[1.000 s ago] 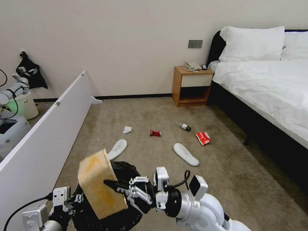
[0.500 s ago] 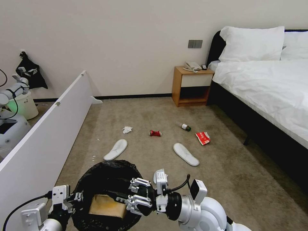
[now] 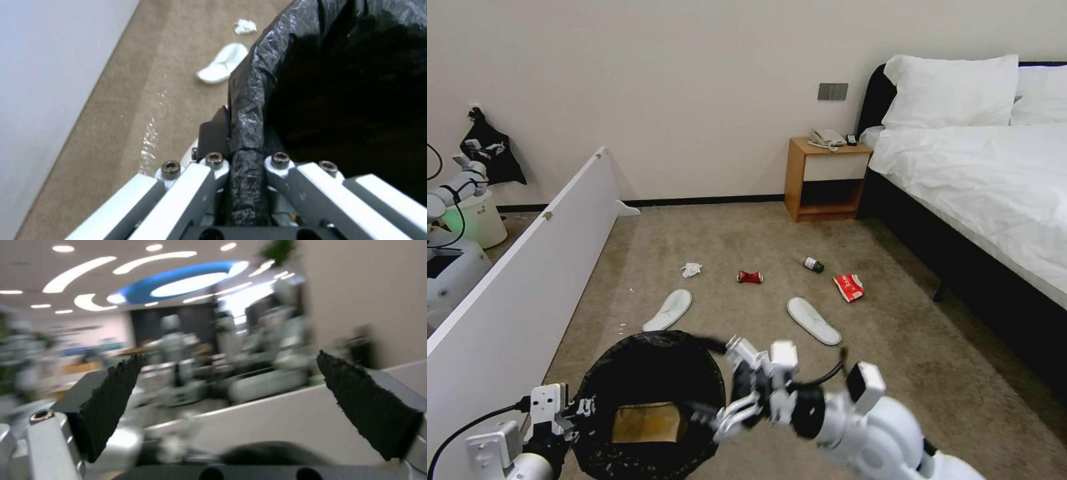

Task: Pick up the trash bin, then pick up the garbage from the floor and place it into the trash bin.

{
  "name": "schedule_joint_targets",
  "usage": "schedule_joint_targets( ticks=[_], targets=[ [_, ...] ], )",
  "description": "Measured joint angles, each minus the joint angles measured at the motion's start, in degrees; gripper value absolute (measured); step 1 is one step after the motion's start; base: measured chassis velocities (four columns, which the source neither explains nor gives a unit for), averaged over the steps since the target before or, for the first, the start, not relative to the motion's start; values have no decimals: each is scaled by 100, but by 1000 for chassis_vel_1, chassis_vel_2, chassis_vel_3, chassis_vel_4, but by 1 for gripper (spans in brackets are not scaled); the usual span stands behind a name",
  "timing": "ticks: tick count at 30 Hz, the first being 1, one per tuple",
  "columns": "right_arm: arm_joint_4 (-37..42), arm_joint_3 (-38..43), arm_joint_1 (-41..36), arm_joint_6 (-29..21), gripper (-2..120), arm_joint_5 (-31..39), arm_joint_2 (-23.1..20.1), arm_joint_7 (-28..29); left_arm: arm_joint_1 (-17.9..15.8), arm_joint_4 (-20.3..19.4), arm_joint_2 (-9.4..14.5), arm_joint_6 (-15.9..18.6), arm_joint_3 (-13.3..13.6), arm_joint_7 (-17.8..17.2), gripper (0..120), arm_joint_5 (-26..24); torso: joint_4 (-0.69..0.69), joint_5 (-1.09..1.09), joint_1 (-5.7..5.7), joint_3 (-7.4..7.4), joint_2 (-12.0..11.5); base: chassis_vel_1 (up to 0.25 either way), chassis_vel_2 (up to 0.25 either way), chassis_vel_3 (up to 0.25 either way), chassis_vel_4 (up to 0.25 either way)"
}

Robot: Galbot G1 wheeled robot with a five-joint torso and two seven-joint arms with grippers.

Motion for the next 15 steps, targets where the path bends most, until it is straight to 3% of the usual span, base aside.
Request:
schedule_joint_targets(
  ticks=[2, 4, 5, 7, 9, 10, 13, 15],
  targets=[
    [-24, 440, -209, 38, 100, -158, 12, 246, -39, 2, 24, -1, -57, 2, 3, -55, 0, 0, 0, 0, 0, 0, 0, 0, 0],
    [-25, 1080, -706, 176, 100, -696, 32, 870, -119, 16, 69, -16, -156, 1, 3, -82, 0, 0, 0, 0, 1, 0, 0, 0, 0],
    [-25, 1080, -706, 176, 100, -696, 32, 870, -119, 16, 69, -16, -156, 1, 3, -82, 0, 0, 0, 0, 1, 0, 0, 0, 0],
    [-15, 1410, -1146, 295, 100, -1185, 91, 1411, -161, 81, 94, -31, -194, 7, 3, -68, -1, 0, 0, 0, 1, 0, 0, 0, 0],
    [-14, 1497, -1261, 312, 100, -1321, 111, 1584, -171, 109, 98, -36, -199, 8, 3, -48, -2, 0, 0, 0, 1, 0, 0, 0, 0],
    [-12, 1760, -1578, 329, 100, -1721, 177, 2109, -183, 178, 100, -67, -205, 25, 3, 36, 0, 0, 0, 0, 1, 0, 0, 0, 0],
    [-12, 1879, -1697, 327, 100, -1888, 199, 2331, -187, 203, 100, -77, -205, 32, 3, 57, 2, 0, 0, 0, 1, 0, 0, 0, 0],
    [-49, 2183, -2018, 183, 100, -2248, 289, 2830, -236, 273, 74, -101, -211, 50, 3, 146, 2, -1, 0, 0, 1, 0, 0, 0, 0]
  ],
)
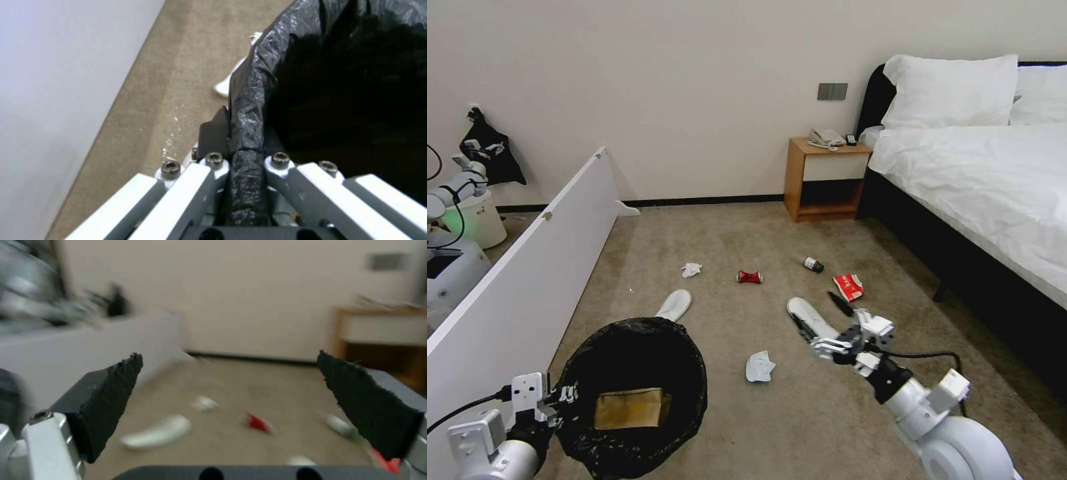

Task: Pick up the trash bin, then pick up the garbage from the floor and place it into the trash bin.

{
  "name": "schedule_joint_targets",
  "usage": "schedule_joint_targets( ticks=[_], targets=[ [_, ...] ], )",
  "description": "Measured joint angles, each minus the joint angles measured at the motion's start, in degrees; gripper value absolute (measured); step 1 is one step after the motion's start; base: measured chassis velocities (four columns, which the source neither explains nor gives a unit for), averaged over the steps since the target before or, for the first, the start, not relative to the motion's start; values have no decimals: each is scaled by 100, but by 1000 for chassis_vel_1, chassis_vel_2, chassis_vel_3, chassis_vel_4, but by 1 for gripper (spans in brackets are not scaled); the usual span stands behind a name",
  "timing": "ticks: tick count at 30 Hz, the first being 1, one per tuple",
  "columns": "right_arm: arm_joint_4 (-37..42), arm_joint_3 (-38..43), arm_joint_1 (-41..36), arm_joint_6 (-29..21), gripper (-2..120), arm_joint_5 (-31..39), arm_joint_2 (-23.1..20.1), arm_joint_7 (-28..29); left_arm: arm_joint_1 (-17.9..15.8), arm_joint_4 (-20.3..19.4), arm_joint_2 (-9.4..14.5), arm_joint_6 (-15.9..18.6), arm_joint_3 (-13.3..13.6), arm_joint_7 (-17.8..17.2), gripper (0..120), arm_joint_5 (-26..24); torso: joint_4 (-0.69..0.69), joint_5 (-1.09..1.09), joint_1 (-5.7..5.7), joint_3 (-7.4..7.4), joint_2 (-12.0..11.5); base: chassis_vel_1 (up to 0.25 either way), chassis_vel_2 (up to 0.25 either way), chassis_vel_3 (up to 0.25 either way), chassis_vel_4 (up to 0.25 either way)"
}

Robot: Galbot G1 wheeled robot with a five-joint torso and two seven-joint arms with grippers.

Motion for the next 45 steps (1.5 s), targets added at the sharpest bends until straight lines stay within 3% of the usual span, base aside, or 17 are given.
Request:
schedule_joint_targets(
  ticks=[4, 11, 16, 26, 31, 45],
  targets=[
    [-189, 273, -331, -22, 100, -441, 233, 272, -42, 70, -60, -28, -20, -2, 3, 83, -1, 0, 0, 0, 0, 0, 0, 0, 0],
    [-770, 591, -992, 522, 100, -1487, 1141, 346, -16, 152, -52, -49, -48, -1, 3, 118, -2, 0, 0, 0, 0, 0, 0, 0, 0],
    [-907, 647, -1143, 605, 100, -1695, 1386, 348, 56, 235, -82, -51, -50, -13, 3, 97, -1, -1, 0, 0, 0, 0, 0, 0, 0],
    [-1062, 587, -1206, 745, 100, -1810, 1511, 215, 111, 369, -161, -100, -159, -23, 3, 61, -1, 0, 0, 0, 0, 0, 0, 0, 0],
    [-1211, 498, -1257, 876, 100, -1819, 1533, 153, 126, 442, -323, -120, -403, -23, 3, -128, -1, 0, 0, 0, -1, 0, 0, 0, 0],
    [-1246, 434, -1255, 889, 100, -1784, 1537, 40, 235, 508, -280, -127, -686, -16, 3, -285, -1, 0, 0, 0, -1, 0, 0, 0, 0]
  ],
)
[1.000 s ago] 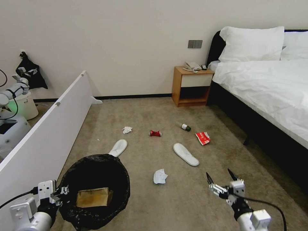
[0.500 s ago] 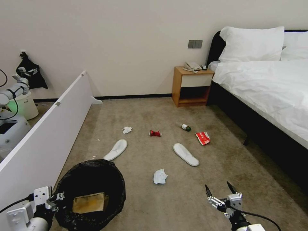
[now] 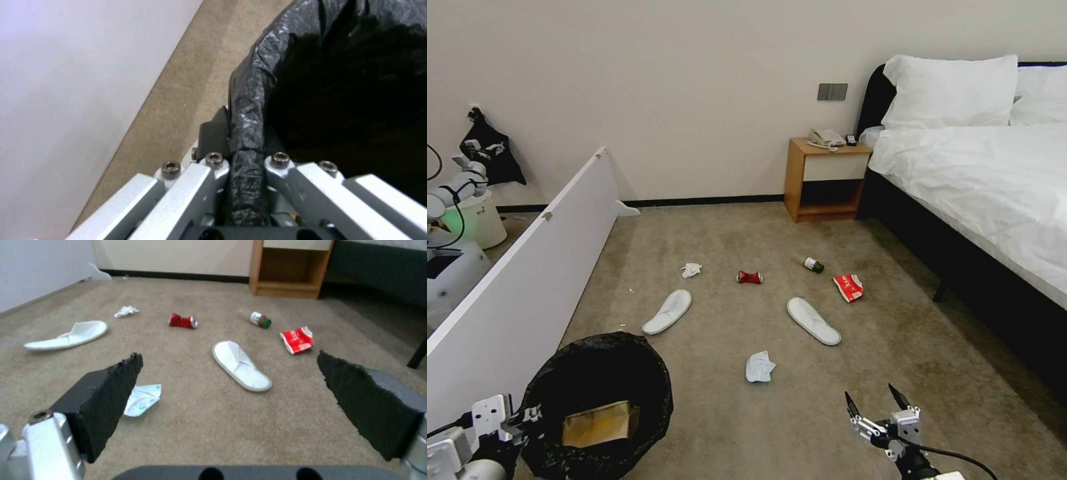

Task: Pick up the trash bin, then pick up the garbage from the floor and place it into the trash bin.

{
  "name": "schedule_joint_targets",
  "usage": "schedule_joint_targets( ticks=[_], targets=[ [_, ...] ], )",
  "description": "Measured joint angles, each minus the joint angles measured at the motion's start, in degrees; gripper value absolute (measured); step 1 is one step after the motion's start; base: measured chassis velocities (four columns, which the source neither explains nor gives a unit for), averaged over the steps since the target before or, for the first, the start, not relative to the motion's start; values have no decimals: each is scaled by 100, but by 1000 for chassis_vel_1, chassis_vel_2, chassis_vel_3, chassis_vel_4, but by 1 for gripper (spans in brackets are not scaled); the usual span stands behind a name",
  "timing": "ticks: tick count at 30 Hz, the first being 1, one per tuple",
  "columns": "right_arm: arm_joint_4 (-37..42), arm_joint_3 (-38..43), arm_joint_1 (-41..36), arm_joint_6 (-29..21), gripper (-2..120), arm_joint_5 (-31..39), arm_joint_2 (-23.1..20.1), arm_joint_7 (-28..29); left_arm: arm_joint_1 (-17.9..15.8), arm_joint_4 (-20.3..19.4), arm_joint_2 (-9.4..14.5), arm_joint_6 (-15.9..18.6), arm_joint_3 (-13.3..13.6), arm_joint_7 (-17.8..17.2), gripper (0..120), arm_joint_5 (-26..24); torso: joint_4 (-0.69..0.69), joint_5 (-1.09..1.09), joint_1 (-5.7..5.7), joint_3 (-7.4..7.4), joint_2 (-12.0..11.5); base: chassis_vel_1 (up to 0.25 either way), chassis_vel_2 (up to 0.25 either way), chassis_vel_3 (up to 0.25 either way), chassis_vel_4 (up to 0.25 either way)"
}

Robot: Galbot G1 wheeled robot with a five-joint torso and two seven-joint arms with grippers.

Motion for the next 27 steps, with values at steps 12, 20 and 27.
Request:
schedule_joint_targets(
  ticks=[12, 20, 27],
  targets=[
    [-19, 8, 35, -7, 100, 61, -8, -35, 36, 214, -9, 7, 16, 6, 3, -27, 0, 0, 0, 1, 0, -7, 14, 9, -4],
    [-26, 9, 64, -16, 100, 134, -15, -75, 30, 304, -16, 7, 22, 9, 3, -28, 0, 0, 0, 1, 0, -42, 44, 34, -47],
    [-44, 15, 88, -15, 100, 169, -34, -113, 48, 385, -33, -2, 102, 12, 3, -13, 0, 0, 0, 1, 0, -66, 79, 82, -73]
  ],
)
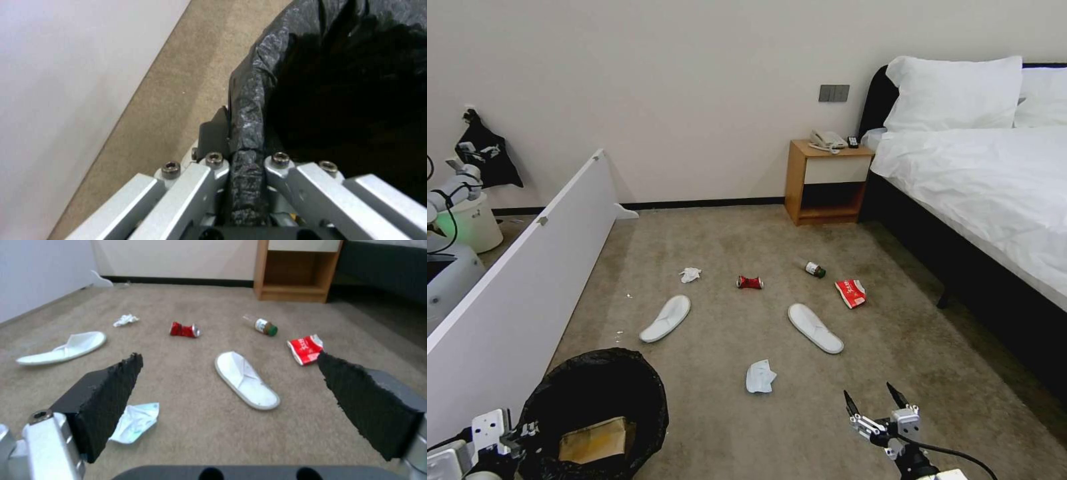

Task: Pick up the trash bin, then pick up the garbage from the floor and place it into the trash bin.

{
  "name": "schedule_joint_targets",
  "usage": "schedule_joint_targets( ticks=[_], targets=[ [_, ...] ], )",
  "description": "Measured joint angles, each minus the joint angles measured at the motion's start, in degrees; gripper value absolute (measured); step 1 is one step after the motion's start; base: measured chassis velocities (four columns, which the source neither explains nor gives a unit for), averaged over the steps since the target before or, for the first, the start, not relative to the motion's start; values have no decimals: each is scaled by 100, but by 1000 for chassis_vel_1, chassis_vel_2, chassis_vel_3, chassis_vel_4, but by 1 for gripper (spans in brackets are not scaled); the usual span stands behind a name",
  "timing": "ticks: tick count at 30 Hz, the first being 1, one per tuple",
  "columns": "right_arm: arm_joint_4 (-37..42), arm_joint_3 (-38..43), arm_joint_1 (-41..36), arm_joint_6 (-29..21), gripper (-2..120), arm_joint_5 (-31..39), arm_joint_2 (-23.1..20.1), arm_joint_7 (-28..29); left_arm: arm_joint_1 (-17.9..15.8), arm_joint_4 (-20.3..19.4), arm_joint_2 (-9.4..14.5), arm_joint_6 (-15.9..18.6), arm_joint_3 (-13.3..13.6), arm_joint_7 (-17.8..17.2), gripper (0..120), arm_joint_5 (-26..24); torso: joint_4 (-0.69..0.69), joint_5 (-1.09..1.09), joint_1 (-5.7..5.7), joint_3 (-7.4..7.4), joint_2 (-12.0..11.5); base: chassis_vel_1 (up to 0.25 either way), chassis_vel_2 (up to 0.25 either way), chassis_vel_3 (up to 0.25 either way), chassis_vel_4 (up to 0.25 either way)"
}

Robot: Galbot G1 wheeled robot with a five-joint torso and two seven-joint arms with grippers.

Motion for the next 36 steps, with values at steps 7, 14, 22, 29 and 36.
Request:
schedule_joint_targets(
  ticks=[7, 14, 22, 29, 36],
  targets=[
    [5, -2, -2, 0, 100, 5, -9, -23, -36, -35, 22, -2, -23, -2, 3, -44, -2, 0, 0, 0, 0, -100, 68, 86, -84],
    [8, 3, -14, 0, 100, 9, -15, -55, -95, -56, 31, -9, -67, -27, 3, -57, 0, 0, 0, 0, 0, -87, 90, 93, -75],
    [8, 19, -33, 21, 100, 13, -22, -141, -115, -94, 51, -9, -139, -49, 3, -128, 0, 0, 0, -1, 0, -73, 87, 78, -87],
    [7, 31, -42, 73, 100, -32, -28, -171, -97, -105, 48, -9, -170, -58, 3, -146, -1, 0, 1, -1, 0, -94, 76, 80, -74],
    [-4, 10, -10, 88, 100, -89, -58, -170, -81, -142, 16, -9, -177, -68, 3, -152, 0, 0, 0, 0, 0, -48, 25, 44, -31]
  ],
)
